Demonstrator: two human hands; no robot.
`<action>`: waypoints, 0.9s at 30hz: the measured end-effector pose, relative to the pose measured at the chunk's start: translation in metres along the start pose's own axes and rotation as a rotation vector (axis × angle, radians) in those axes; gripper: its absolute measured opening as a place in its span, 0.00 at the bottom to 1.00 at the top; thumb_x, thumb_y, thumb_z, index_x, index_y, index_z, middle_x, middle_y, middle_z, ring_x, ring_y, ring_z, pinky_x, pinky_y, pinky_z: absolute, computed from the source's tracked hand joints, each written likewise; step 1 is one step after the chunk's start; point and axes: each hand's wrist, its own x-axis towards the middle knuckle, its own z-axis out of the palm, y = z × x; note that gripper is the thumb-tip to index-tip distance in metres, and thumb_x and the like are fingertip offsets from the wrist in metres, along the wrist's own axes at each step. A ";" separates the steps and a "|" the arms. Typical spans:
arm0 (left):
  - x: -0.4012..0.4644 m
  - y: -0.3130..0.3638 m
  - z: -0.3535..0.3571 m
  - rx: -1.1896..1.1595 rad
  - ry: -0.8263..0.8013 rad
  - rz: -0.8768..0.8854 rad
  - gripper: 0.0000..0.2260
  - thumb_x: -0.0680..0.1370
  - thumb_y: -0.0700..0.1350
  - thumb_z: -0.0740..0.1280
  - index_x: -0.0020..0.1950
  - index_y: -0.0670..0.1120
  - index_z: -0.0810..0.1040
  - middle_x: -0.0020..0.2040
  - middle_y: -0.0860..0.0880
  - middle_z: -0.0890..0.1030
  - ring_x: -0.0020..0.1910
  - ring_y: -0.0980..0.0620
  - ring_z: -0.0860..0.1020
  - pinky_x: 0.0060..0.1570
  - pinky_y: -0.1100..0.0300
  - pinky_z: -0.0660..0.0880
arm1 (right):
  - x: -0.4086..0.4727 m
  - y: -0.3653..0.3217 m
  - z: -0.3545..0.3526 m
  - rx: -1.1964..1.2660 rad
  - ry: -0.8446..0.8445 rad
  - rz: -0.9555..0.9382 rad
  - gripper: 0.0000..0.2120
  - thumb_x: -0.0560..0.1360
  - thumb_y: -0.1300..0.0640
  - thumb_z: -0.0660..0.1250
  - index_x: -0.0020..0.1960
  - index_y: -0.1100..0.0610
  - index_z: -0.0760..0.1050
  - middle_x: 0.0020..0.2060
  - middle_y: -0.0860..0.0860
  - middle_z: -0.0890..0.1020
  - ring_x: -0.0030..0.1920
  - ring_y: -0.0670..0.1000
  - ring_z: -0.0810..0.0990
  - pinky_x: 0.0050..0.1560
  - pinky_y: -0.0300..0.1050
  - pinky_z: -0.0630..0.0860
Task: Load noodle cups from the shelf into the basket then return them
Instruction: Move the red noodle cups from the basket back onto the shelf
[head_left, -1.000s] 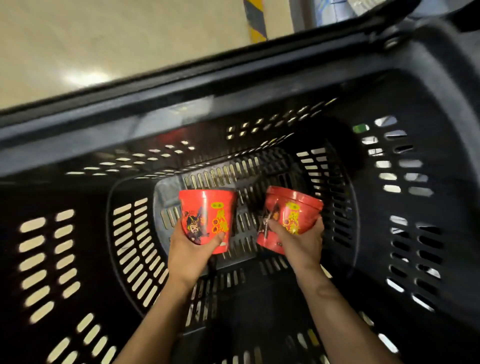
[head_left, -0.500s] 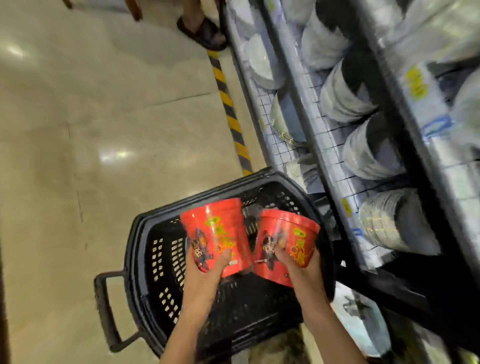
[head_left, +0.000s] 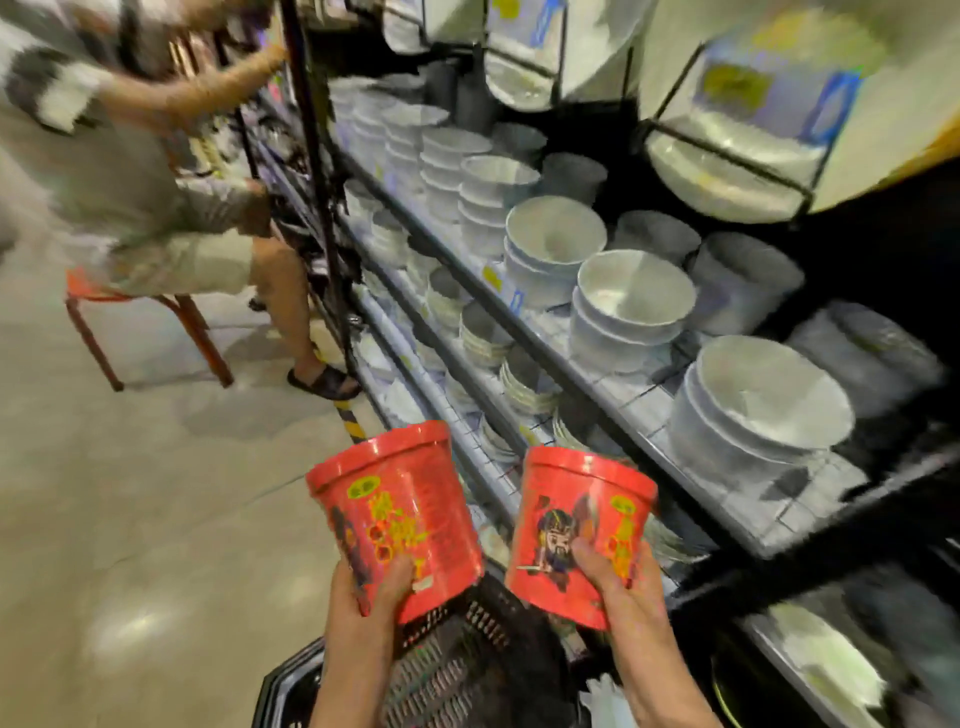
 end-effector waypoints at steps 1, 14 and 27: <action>-0.004 0.010 0.002 -0.012 -0.050 0.014 0.44 0.41 0.67 0.77 0.51 0.48 0.75 0.44 0.50 0.84 0.45 0.46 0.79 0.50 0.50 0.73 | -0.012 -0.009 -0.003 0.022 0.038 -0.044 0.40 0.52 0.47 0.80 0.61 0.52 0.71 0.51 0.53 0.84 0.48 0.49 0.84 0.47 0.46 0.79; -0.084 0.091 0.075 0.005 -0.700 0.137 0.51 0.43 0.71 0.74 0.62 0.51 0.73 0.53 0.50 0.80 0.58 0.46 0.76 0.66 0.45 0.65 | -0.149 -0.087 -0.057 0.137 0.398 -0.446 0.42 0.52 0.49 0.77 0.64 0.53 0.68 0.48 0.47 0.83 0.44 0.40 0.83 0.40 0.33 0.76; -0.199 0.110 0.193 0.045 -1.094 0.397 0.28 0.57 0.63 0.67 0.53 0.52 0.73 0.44 0.58 0.83 0.45 0.63 0.80 0.41 0.72 0.73 | -0.169 -0.128 -0.149 -0.103 0.672 -0.547 0.62 0.45 0.40 0.79 0.73 0.49 0.53 0.65 0.51 0.72 0.62 0.51 0.75 0.64 0.55 0.72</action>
